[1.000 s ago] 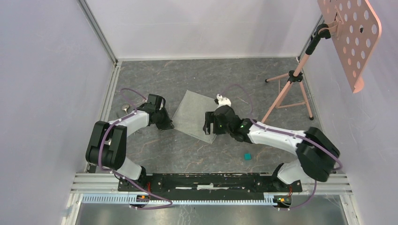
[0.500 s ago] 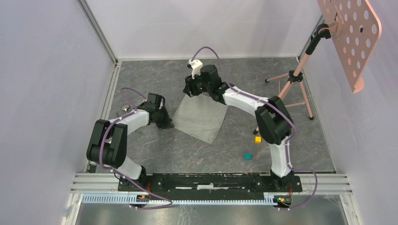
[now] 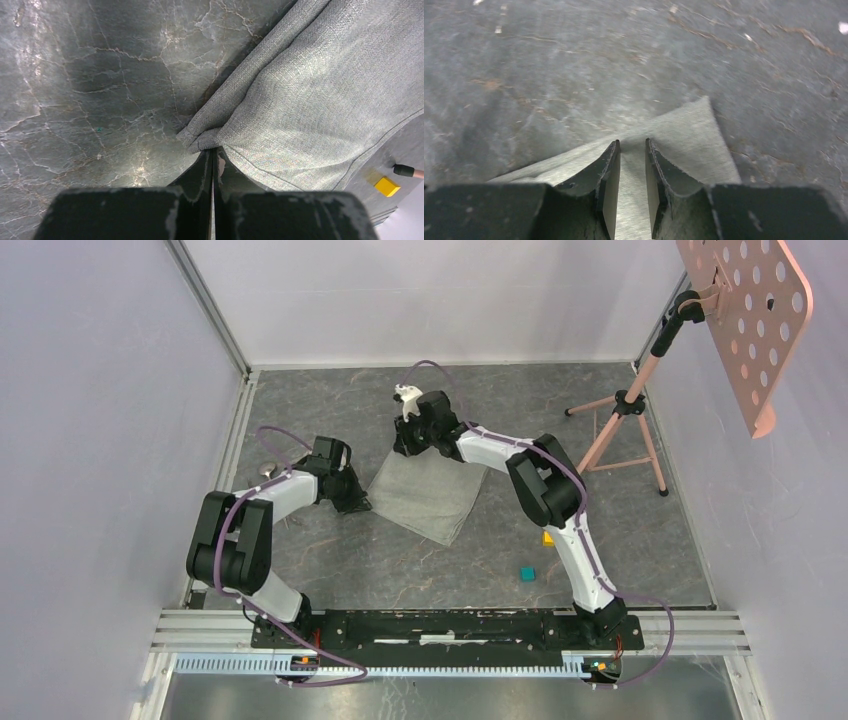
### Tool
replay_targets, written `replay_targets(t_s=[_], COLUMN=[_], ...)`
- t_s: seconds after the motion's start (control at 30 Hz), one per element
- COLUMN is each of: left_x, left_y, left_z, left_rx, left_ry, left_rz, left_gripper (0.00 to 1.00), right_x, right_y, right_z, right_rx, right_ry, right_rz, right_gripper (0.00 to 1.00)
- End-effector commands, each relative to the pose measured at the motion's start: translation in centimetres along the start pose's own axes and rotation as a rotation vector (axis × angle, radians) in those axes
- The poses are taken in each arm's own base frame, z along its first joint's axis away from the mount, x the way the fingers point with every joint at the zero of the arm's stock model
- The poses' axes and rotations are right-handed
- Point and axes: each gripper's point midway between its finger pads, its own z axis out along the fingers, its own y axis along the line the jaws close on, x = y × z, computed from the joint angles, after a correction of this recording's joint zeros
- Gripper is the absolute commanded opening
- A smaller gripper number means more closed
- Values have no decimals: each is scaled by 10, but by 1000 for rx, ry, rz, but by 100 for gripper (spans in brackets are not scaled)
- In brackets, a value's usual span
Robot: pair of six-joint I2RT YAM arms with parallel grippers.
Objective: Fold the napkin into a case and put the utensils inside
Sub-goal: Smooth out the square-folded napkin at the center of the board.
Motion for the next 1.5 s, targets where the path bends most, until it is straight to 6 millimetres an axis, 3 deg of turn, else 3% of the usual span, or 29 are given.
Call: replay_targets(t_s=[0.0,0.17,0.3,0.43,0.5,0.63,0.7,0.8,0.83,0.93,1.03,1.13,1.23,1.3,1.4,1.47], left_x=[8,9,7,3,-1,-10,-14,-16,-16,-19,-27,-32,-33,-32,-31,-32], left_y=[32,35,35,26,11,-28,-42,-61,-65,-74,-66,-43,-19,-13,-20,-28], left_z=[11,9,9,8,1,-27,-40,-52,-52,-43,-24,-1,18,22,13,2], left_rx=[-140,-144,-146,-107,-51,109,167,249,270,305,249,140,64,46,76,106], left_ry=[26,30,40,44,51,41,28,27,28,56,59,62,85,85,78,70], left_rz=[-41,-47,-51,-22,0,43,56,54,41,22,12,-1,-40,-48,-32,-19], left_gripper=[2,2,2,2,3,21,31,35,36,28,23,21,16,16,17,20], right_x=[-7,0,-17,-44,-61,-86,-83,-64,-49,-18,9,33,57,77,98,95], right_y=[-41,-68,-80,-72,-62,-39,-27,4,14,47,87,107,113,103,86,83], right_z=[6,9,15,9,-2,-38,-57,-84,-89,-110,-126,-132,-135,-133,-132,-136], right_rx=[71,100,85,38,8,-23,-35,-112,-138,-208,-330,-377,-395,-347,-248,-219], right_ry=[-44,-50,-88,-125,-138,-131,-112,-74,-52,-24,-8,8,19,45,109,112], right_rz=[92,151,142,108,86,58,67,106,118,152,185,207,242,248,210,189], right_gripper=[30,31,36,43,49,56,60,61,61,60,58,56,55,54,52,52])
